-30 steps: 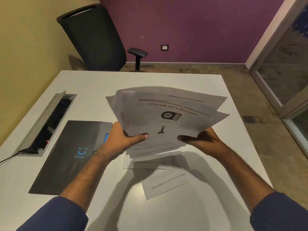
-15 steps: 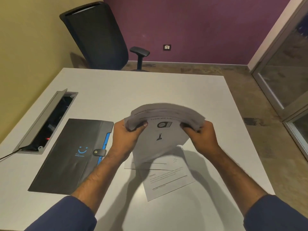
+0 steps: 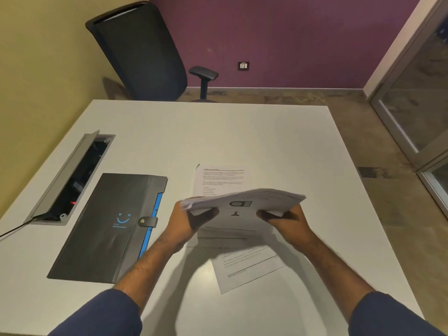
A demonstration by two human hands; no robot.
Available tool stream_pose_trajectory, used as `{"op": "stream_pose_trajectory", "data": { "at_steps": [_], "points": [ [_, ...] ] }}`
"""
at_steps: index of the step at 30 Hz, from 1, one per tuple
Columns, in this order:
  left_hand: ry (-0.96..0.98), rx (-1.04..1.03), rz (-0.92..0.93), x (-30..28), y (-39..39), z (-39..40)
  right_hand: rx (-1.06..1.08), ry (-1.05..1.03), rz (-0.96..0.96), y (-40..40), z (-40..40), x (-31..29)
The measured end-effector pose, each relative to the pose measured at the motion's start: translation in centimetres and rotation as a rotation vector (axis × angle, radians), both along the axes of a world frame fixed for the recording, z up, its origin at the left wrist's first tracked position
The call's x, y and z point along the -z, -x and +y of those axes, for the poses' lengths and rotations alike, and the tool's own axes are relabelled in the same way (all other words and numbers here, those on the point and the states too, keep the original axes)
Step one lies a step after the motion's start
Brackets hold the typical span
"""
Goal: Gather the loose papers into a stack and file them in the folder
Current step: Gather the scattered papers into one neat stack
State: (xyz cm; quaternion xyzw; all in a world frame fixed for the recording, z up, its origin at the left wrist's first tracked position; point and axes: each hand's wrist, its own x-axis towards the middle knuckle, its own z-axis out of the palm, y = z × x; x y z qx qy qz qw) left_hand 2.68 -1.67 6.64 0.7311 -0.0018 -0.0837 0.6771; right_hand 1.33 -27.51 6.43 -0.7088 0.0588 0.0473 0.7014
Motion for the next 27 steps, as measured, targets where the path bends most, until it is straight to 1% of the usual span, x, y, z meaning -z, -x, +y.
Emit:
{"op": "stream_pose_trajectory", "data": {
  "at_steps": [3,6,8,11,14,16,19,21,24,25,27],
  "points": [
    [-0.002,-0.096,0.019,1.1,0.6,-0.4,0.067,0.047,0.019,0.3,0.4,0.7],
    [-0.009,-0.166,0.001,1.4,1.1,-0.6,0.062,0.002,-0.036,0.7,0.8,0.6],
    [-0.005,-0.143,0.005,1.7,1.6,-0.8,0.07,-0.013,-0.052,1.0,0.8,0.9],
    [-0.011,-0.075,0.055,2.7,2.3,-0.8,0.077,0.008,-0.016,1.5,0.9,2.0],
    [-0.043,-0.12,0.094,3.9,2.4,-0.8,0.067,-0.02,0.005,1.7,1.2,2.9],
    [-0.059,-0.163,0.124,4.3,2.2,-1.0,0.082,0.015,0.003,1.4,1.2,3.3],
    [-0.077,-0.159,0.131,4.2,1.4,-1.2,0.132,0.137,0.054,0.2,1.2,3.2],
    [-0.114,-0.203,0.126,4.0,0.6,-1.3,0.122,0.164,0.068,-0.9,1.4,2.7],
    [-0.238,-0.266,0.124,4.2,-0.9,-1.4,0.081,0.134,0.096,-2.7,1.8,2.1],
    [-0.285,-0.268,0.147,4.5,-1.4,-1.4,0.078,0.163,0.123,-3.3,2.0,2.2],
    [-0.364,-0.265,0.253,5.4,-2.3,-1.4,0.081,0.238,0.208,-4.4,2.4,2.8]
  ]
}}
